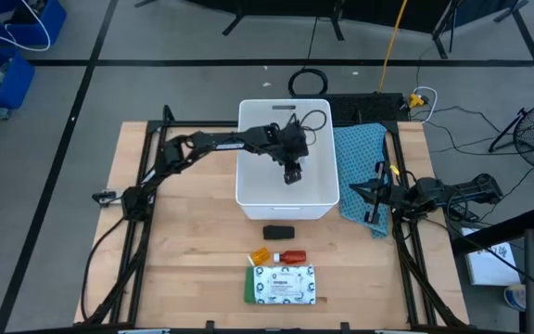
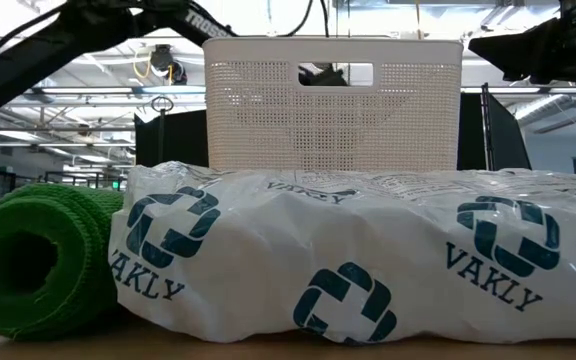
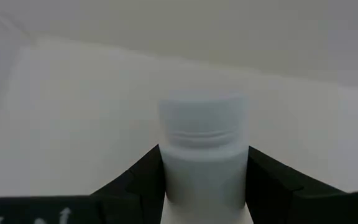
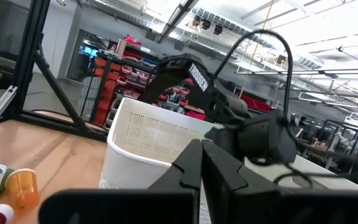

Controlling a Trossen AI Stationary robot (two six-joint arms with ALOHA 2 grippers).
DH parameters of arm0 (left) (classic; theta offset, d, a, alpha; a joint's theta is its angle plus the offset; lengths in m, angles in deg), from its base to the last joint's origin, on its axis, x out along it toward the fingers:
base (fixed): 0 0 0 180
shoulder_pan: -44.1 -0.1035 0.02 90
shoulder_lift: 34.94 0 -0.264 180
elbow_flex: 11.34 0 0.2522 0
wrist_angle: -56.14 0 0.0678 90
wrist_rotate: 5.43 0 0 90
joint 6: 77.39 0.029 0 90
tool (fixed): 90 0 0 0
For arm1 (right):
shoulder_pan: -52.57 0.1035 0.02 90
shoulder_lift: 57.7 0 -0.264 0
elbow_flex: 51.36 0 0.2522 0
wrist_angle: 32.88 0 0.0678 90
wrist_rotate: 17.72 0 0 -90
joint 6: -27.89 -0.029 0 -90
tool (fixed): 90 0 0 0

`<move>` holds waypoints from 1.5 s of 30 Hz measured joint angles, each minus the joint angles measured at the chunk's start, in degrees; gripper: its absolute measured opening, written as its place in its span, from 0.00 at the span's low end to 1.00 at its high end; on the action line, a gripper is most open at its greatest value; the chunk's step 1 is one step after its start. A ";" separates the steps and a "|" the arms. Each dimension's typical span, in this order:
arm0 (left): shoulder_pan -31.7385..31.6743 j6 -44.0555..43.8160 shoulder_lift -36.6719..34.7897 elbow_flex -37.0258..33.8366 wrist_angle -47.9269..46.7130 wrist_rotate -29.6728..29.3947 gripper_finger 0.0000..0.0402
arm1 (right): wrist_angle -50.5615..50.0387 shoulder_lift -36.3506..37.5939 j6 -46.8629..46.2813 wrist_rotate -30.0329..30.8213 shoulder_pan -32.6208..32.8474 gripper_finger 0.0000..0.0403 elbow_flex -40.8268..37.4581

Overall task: Pick & place medical supplies in basket/bin
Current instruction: Put the white medicine bottle into the white bin, then put the white mailer bag into the white bin

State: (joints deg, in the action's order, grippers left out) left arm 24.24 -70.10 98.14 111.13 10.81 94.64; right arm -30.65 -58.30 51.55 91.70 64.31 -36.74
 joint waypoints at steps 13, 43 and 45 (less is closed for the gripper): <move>0.22 1.90 1.55 0.04 -1.33 0.54 0.48 | 0.00 -0.02 -0.44 0.00 0.01 0.00 0.00; 2.99 8.75 -44.64 -4.61 -28.81 -5.61 0.54 | 0.46 0.00 0.17 0.07 -0.01 0.00 0.00; 2.84 7.19 -52.23 -14.06 -22.85 -5.28 0.40 | 0.48 -0.02 0.17 0.09 -0.01 0.00 0.00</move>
State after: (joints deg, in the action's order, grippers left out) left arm 27.09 -62.91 45.90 97.07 -12.04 89.36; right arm -30.17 -58.32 51.72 91.79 64.29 -36.74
